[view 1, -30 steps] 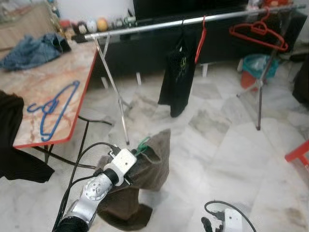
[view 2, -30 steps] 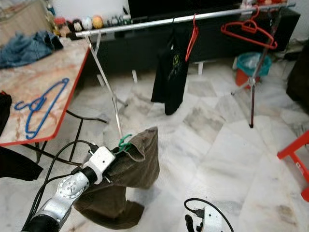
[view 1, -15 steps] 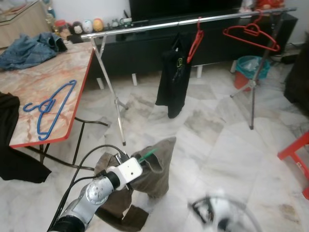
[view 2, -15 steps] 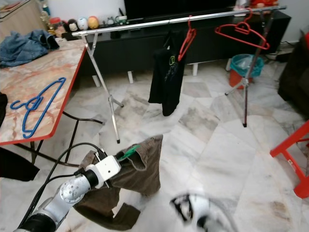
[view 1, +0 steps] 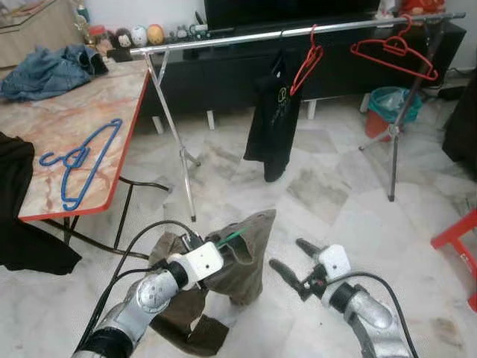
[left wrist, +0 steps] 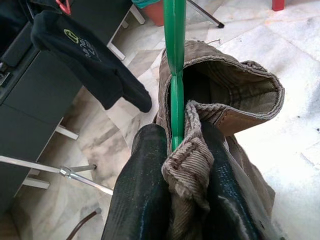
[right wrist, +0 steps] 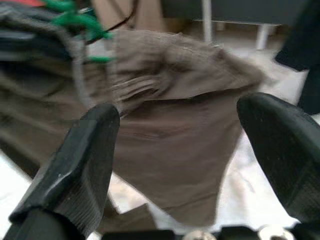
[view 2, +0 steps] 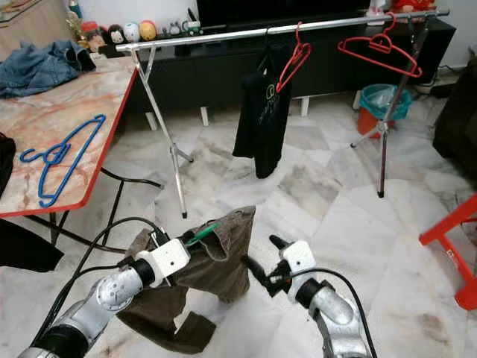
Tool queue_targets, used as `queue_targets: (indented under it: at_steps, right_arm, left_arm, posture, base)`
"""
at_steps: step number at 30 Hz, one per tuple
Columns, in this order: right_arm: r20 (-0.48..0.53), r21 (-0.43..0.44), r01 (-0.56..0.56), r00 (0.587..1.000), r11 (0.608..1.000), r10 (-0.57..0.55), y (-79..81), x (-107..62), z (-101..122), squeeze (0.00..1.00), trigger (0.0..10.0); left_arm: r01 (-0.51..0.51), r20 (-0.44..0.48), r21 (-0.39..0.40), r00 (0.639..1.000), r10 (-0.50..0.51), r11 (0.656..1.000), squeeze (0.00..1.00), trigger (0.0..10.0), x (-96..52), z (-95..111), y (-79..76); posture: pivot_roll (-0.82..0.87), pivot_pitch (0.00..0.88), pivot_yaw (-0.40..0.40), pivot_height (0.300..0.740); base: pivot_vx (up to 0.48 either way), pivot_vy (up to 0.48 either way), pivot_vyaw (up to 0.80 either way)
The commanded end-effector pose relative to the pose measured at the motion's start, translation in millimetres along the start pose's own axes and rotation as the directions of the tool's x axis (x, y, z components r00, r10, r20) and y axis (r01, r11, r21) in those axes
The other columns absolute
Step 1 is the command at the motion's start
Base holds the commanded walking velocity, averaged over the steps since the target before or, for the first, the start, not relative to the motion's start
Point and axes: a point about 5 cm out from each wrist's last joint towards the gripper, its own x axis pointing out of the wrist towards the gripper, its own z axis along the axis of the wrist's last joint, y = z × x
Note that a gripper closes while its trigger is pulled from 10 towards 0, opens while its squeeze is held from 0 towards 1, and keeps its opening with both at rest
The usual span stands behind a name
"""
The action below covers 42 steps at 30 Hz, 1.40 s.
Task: Hang hanger
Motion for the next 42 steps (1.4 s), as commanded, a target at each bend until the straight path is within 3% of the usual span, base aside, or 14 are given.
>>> queue_targets:
  at_steps: [1,9,14,24,31,36,38,40,41,42]
  right_arm:
    - [-0.017,-0.003,-0.042,0.999,0.999,0.042,5.0,-0.1,-2,0.0,10.0]
    - [-0.012,0.04,-0.15,0.988,0.988,0.151,13.9,0.4,0,0.0,10.0]
    - [-0.022,0.034,-0.175,0.984,0.984,0.176,11.3,2.0,1,0.0,10.0]
    - [-0.019,-0.028,-0.001,1.0,1.0,0.001,-10.3,14.7,13,0.0,10.0]
    - [0.002,0.001,-0.042,0.999,0.999,0.042,-4.6,20.1,14,0.0,10.0]
    - [-0.017,0.006,-0.136,0.991,0.991,0.136,2.3,19.9,12,0.0,10.0]
    - [-0.009,-0.036,-0.121,0.993,0.992,0.12,-0.8,17.4,15,0.0,10.0]
    - [0.045,-0.034,-0.046,0.998,0.998,0.047,-9.7,16.0,24,0.0,10.0]
    - [0.135,-0.046,0.044,0.99,0.998,-0.038,-17.3,11.8,40,0.0,10.0]
    - [0.135,-0.046,0.044,0.99,0.998,-0.038,-17.3,11.8,40,0.0,10.0]
  left_arm:
    - [-0.001,0.044,0.049,0.999,-0.001,0.999,0.0,10.0,2.6,7,7.9]
    - [0.009,0.071,0.108,0.997,-0.017,0.994,0.0,10.0,4.2,14,11.1]
    - [0.009,0.088,0.143,0.996,-0.022,0.99,0.0,10.0,4.6,18,14.3]
    - [0.05,0.105,0.254,0.991,-0.079,0.966,0.0,10.0,-3.2,22,18.1]
    - [0.099,0.106,0.338,0.984,-0.142,0.936,0.0,10.0,-9.5,25,15.5]
    - [0.124,0.088,0.351,0.982,-0.165,0.928,0.0,10.0,-10.1,21,12.8]
    - [0.112,0.094,0.346,0.984,-0.153,0.932,0.0,10.0,-8.6,23,14.8]
    - [0.088,0.102,0.336,0.986,-0.129,0.938,0.0,10.0,-7.3,25,18.5]
    - [0.029,0.124,0.271,0.99,-0.065,0.962,0.0,10.0,-5.1,30,24.9]
    - [0.029,0.124,0.271,0.99,-0.065,0.962,0.0,10.0,-5.1,30,24.9]
  posture:
    - [-0.03,0.033,0.081,0.74]
    - [-0.02,0.035,0.08,0.74]
    - [-0.02,0.036,0.08,0.74]
    - [-0.01,0.035,0.079,0.74]
    - [0.0,0.036,0.076,0.74]
    - [0.0,0.038,0.077,0.74]
    - [-0.01,0.037,0.076,0.74]
    - [0.0,0.037,0.075,0.74]
    - [-0.01,0.036,0.075,0.74]
    - [-0.01,0.036,0.075,0.74]
  base:
    - [0.0,0.0,0.0]
    - [0.0,0.0,0.0]
    - [0.0,0.0,0.0]
    - [0.0,0.0,0.0]
    - [0.0,0.0,0.0]
    - [0.0,0.0,0.0]
    - [0.0,0.0,0.0]
    - [0.0,0.0,0.0]
    - [0.0,0.0,0.0]
    - [0.0,0.0,0.0]
